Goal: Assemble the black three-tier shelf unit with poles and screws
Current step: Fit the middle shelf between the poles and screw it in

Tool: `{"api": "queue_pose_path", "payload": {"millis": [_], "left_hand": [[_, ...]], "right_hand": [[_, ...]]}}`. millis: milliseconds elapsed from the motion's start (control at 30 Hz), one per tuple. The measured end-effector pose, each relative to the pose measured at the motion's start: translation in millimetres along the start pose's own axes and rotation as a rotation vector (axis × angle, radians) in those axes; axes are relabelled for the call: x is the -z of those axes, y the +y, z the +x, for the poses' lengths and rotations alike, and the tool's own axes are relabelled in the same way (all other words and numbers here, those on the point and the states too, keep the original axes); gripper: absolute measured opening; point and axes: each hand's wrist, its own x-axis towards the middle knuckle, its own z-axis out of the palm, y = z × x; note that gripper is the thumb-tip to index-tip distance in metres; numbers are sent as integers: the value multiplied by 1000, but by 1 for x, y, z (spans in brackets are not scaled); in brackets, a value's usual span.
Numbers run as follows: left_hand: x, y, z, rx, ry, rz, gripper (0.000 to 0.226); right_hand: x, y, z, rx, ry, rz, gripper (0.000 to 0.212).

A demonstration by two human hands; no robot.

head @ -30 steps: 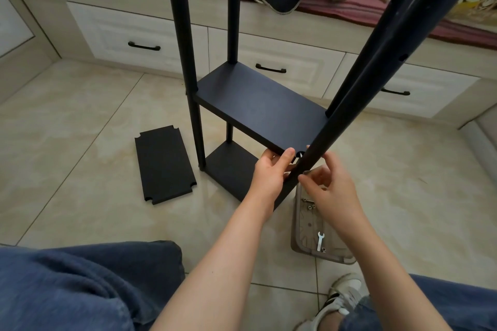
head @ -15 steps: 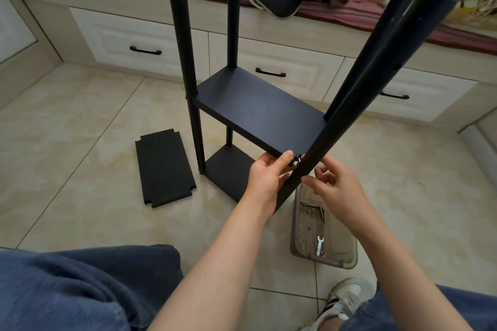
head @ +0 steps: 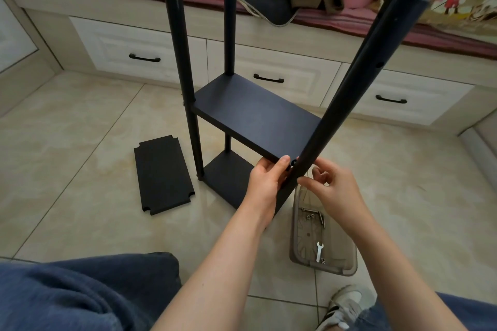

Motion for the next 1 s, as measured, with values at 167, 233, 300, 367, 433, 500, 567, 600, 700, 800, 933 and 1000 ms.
{"api": "queue_pose_path", "payload": {"millis": [167,233,300,367,433,500,567,600,700,800,933,1000], "left_hand": [[3,-1,2,10,-20,18,23],[4,0,3,10,-19,30,23],[6,1,4,9,-13,62,23],[6,0,4,8,-7,83,23],[5,0,3,8,2,95,23],[5,0,2,6,5,113,22],[6,-1,2,7,5,123,22],[6,-1,2,6,4,127,22],[6,-2,1,1,9,131,22],[4,-3,1,1,13,111,21],[2,-4,1,10,-11,56,26],[0,-4,1,3,-13,43,24]], "right_hand": [[1,3,1,26,12,-60,36],[0,5,1,30,20,-77,37],[-1,6,0,33,34,-82,38],[-2,6,-1,37,53,-82,40],[-3,5,0,42,67,-79,40],[-3,4,1,48,70,-73,39],[-3,3,1,52,54,-61,39],[-3,3,1,54,44,-51,39],[-2,2,2,70,12,-32,40],[-2,2,4,75,-12,-15,40],[0,2,3,67,-50,22,36],[1,2,3,65,-52,34,35]]}}
